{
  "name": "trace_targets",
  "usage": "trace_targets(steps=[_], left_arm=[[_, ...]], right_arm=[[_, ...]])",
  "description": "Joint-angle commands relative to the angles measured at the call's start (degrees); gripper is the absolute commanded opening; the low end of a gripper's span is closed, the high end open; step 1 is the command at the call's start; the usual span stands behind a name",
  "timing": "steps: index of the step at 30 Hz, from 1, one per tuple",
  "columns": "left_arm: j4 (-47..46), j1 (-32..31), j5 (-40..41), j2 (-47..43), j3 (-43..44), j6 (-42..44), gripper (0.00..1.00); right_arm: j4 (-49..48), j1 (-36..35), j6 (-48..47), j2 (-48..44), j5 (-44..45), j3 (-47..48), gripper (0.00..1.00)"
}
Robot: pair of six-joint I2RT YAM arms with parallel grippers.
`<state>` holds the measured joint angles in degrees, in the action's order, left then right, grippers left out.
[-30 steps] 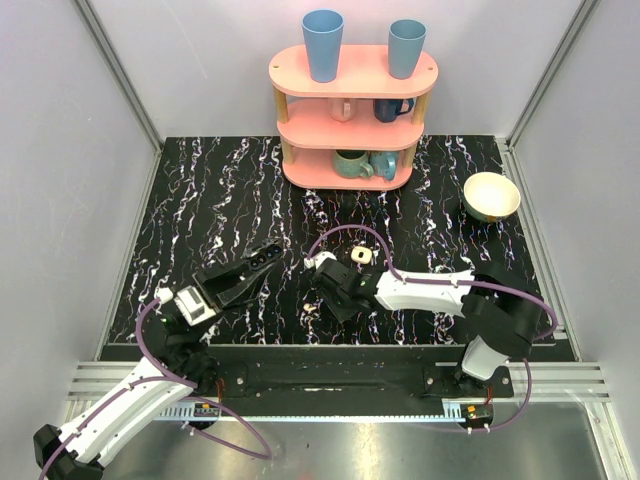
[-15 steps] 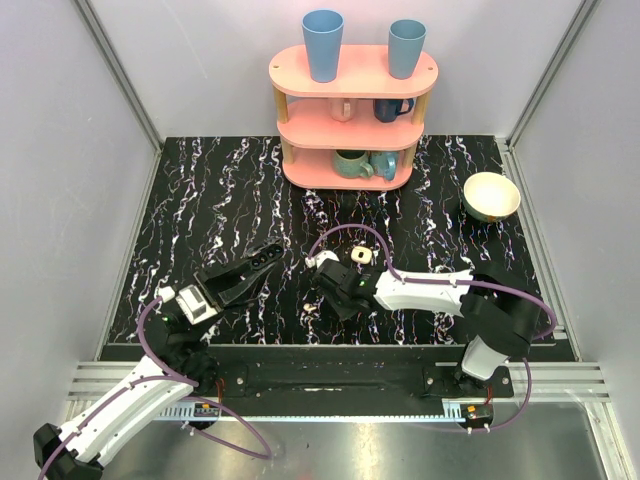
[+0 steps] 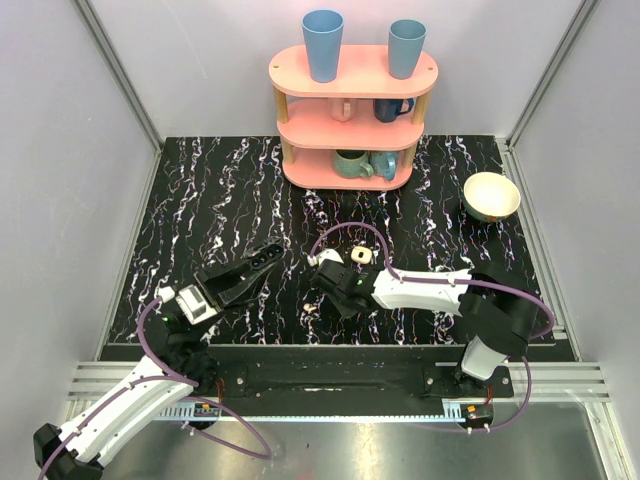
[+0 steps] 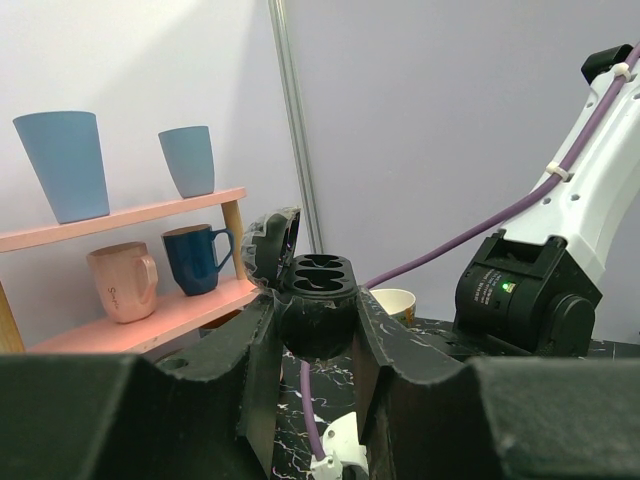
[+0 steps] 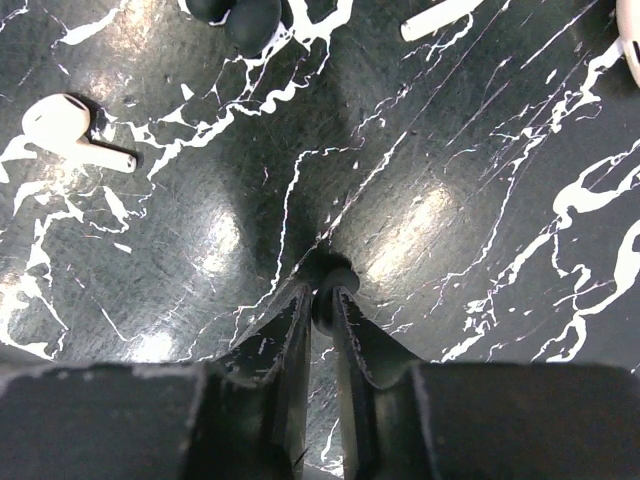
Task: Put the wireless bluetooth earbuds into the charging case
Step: Pick up the left earbud from the corner of the board.
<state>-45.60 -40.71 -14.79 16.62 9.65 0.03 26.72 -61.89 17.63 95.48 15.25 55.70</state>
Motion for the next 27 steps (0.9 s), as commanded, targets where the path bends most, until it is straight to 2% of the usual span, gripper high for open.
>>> trace_targets(steps=[1, 15, 19, 22, 27], left_arm=[[-2.47, 0.19, -1.12, -0.1, 1.34, 0.14, 0.0], [-2.56, 0.19, -1.65, 0.08, 1.34, 0.06, 0.0], [-2.56, 0.19, -1.91, -0.01, 1.42, 0.14, 0.0], [-2.47, 0.19, -1.91, -0.01, 1.42, 0.14, 0.0], [-2.65, 0.19, -2.09, 0.08, 1.42, 0.14, 0.0]], right_arm=[[2.9, -0.25, 0.74, 0.49, 3.3, 1.51, 0.19], [4.57, -0.25, 0.74, -0.03, 5.06, 2.04, 0.03], [5.53, -0.16, 0.65, 0.23, 5.24, 2.39, 0.04], [6.06, -0.16, 1.01, 0.93, 5.15, 2.66, 0.13], [6.33, -0.16, 1.18, 1.37, 5.32, 3.01, 0.14]])
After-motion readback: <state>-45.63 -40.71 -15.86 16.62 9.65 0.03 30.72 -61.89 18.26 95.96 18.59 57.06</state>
